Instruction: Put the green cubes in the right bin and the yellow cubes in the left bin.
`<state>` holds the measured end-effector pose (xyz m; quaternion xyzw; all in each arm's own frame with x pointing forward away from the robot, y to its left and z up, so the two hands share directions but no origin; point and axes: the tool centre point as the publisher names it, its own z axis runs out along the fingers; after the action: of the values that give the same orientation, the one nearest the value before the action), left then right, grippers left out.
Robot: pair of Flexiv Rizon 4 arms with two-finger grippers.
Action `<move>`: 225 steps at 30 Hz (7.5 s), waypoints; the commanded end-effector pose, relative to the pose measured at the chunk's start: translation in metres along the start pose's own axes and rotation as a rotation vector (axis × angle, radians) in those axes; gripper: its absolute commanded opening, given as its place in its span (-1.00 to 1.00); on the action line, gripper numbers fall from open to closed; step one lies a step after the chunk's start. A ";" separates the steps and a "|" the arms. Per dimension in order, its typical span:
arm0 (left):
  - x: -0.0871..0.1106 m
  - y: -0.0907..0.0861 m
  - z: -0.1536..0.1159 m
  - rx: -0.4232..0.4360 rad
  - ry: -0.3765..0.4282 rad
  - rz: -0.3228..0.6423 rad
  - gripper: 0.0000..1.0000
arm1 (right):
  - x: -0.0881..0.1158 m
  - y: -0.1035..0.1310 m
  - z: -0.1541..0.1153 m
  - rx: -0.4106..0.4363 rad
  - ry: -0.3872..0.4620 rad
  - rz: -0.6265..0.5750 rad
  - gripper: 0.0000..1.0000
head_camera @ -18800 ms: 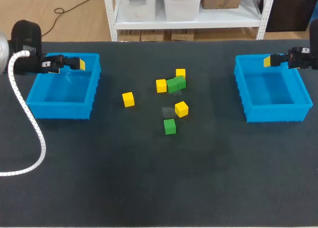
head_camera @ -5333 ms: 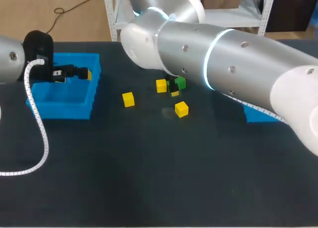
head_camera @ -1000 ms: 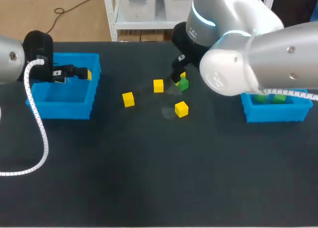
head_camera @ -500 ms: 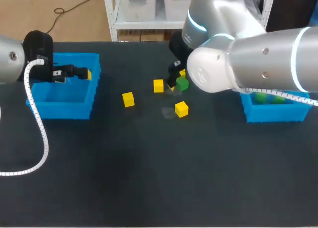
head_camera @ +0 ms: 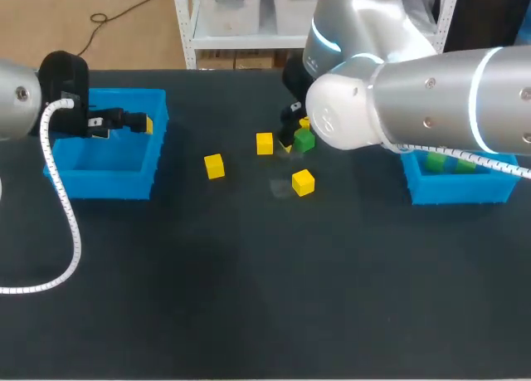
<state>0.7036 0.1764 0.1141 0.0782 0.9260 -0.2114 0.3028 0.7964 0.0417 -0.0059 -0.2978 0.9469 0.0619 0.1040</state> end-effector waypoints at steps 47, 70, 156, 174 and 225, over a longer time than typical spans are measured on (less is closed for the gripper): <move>-0.001 -0.002 0.000 -0.009 0.003 -0.002 1.00 | 0.090 -0.131 -0.180 0.251 -0.357 0.321 -1.00; -0.001 -0.002 0.000 -0.009 0.003 -0.002 1.00 | 0.145 -0.149 -0.135 0.127 -0.394 0.484 -0.58; -0.001 -0.002 0.000 -0.009 0.003 -0.002 1.00 | 0.102 -0.135 -0.172 -0.265 -0.744 -0.023 1.00; -0.003 -0.002 -0.001 -0.023 0.005 0.016 1.00 | 0.102 -0.135 -0.172 -0.265 -0.744 -0.023 1.00; 0.033 -0.048 0.154 -0.119 0.638 0.764 1.00 | 0.102 -0.135 -0.172 -0.265 -0.744 -0.023 1.00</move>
<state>0.7409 0.0692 0.0000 0.4491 0.8905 -0.0046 0.0731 0.7660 -0.1550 0.1287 -0.2764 0.8254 0.2859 0.4008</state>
